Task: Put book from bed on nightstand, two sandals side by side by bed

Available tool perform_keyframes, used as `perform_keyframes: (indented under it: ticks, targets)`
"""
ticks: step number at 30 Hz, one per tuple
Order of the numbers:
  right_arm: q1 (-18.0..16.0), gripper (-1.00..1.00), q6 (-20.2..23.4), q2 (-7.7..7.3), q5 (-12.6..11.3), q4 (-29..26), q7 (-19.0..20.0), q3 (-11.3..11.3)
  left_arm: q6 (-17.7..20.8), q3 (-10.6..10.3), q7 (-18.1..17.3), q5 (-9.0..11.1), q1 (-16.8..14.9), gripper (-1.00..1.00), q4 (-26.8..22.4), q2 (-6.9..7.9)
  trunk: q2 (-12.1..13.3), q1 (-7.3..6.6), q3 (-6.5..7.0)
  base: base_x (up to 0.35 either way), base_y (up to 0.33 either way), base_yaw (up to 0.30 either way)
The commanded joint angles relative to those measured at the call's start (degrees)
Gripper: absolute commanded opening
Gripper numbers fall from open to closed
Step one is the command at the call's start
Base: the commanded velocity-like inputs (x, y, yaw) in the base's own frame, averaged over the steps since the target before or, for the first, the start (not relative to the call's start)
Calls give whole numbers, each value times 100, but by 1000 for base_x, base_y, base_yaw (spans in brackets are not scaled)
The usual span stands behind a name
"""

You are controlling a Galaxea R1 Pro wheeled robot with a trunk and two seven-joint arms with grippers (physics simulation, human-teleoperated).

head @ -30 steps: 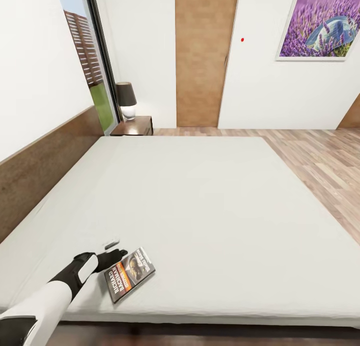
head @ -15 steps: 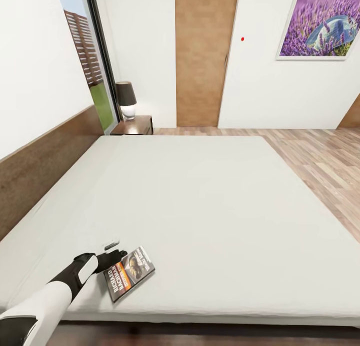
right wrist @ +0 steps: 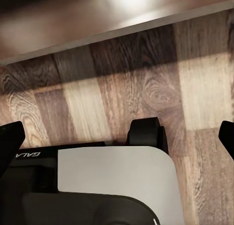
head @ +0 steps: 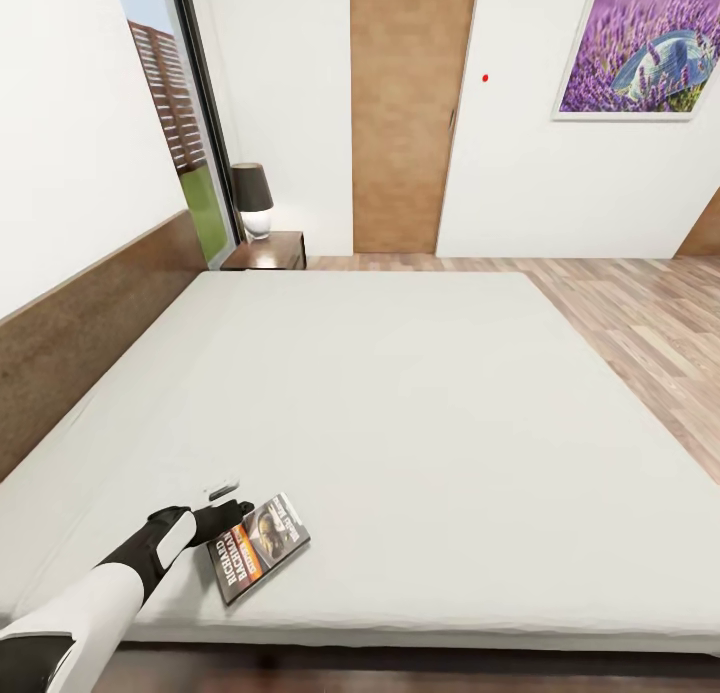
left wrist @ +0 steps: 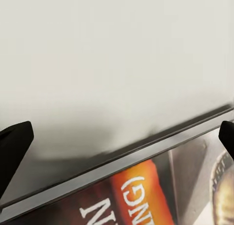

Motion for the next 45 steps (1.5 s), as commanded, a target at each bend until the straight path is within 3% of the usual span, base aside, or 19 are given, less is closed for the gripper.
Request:
perform_keyframes:
  ticks: [1,45]
  targets:
    - [-7,100,6,1,-61,16,36,39,21,-12,-36,143,3,100,23,0,-1,1,-6,0,0,0]
    - [-8,100,6,1,-52,16,31,42,20,-12,-36,140,4,100,23,-8,-1,1,-6,-28,0,0]
